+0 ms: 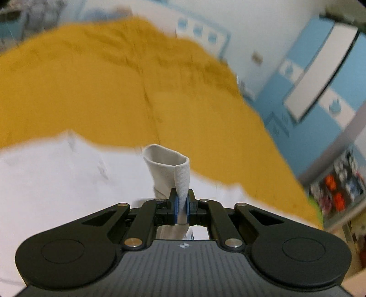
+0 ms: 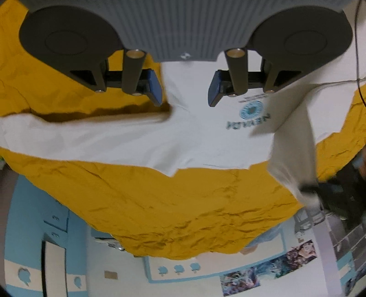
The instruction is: Fold small clothes
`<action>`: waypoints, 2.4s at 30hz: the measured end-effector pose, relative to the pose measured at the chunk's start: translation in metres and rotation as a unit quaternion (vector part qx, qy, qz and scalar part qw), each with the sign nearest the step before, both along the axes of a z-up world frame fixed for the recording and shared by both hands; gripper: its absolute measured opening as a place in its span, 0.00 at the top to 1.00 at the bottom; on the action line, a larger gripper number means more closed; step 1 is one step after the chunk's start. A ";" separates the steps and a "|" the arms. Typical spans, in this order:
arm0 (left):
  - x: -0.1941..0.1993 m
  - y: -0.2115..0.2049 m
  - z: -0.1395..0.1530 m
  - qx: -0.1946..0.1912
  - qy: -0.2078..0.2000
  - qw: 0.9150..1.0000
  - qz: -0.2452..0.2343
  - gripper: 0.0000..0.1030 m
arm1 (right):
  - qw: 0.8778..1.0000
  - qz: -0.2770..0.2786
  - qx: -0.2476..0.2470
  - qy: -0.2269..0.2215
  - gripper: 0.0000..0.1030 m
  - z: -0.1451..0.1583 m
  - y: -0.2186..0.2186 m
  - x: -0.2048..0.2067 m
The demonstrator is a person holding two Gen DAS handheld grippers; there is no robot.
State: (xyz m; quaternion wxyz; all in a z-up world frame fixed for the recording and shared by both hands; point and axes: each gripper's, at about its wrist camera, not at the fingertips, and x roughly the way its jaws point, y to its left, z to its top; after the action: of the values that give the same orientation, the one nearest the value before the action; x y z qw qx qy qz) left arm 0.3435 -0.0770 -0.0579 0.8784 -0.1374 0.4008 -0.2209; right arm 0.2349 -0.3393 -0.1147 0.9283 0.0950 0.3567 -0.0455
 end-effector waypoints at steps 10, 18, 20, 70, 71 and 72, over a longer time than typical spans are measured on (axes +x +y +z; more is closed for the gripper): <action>-0.013 0.002 -0.032 -0.022 0.058 0.993 -0.101 0.34 | 1.000 0.004 0.003 0.017 0.60 -0.014 -0.010 0.027; 0.001 0.143 -0.018 0.017 0.014 0.999 0.028 0.33 | 0.998 0.038 0.037 0.028 0.58 -0.023 0.010 0.077; 0.010 0.190 -0.022 0.025 0.024 0.996 0.083 0.33 | 0.998 0.037 0.045 0.039 0.58 -0.030 0.012 0.092; 0.026 0.240 -0.010 0.183 -0.035 0.973 0.137 0.56 | 0.992 -0.123 -0.026 0.021 0.61 -0.003 -0.126 0.067; 0.022 0.238 -0.008 0.185 -0.037 0.972 0.139 0.56 | 0.987 -0.159 -0.021 0.022 0.58 -0.001 -0.151 0.055; 0.019 0.237 -0.007 0.187 -0.038 0.971 0.141 0.56 | 0.980 -0.198 -0.013 0.022 0.55 0.000 -0.178 0.042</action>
State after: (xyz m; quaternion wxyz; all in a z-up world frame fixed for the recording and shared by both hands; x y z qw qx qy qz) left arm 0.3625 0.1598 -0.0651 0.9253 -0.0178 0.3782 -0.0209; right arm 0.2768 -0.5174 -0.1148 0.8937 0.1512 0.3508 -0.2353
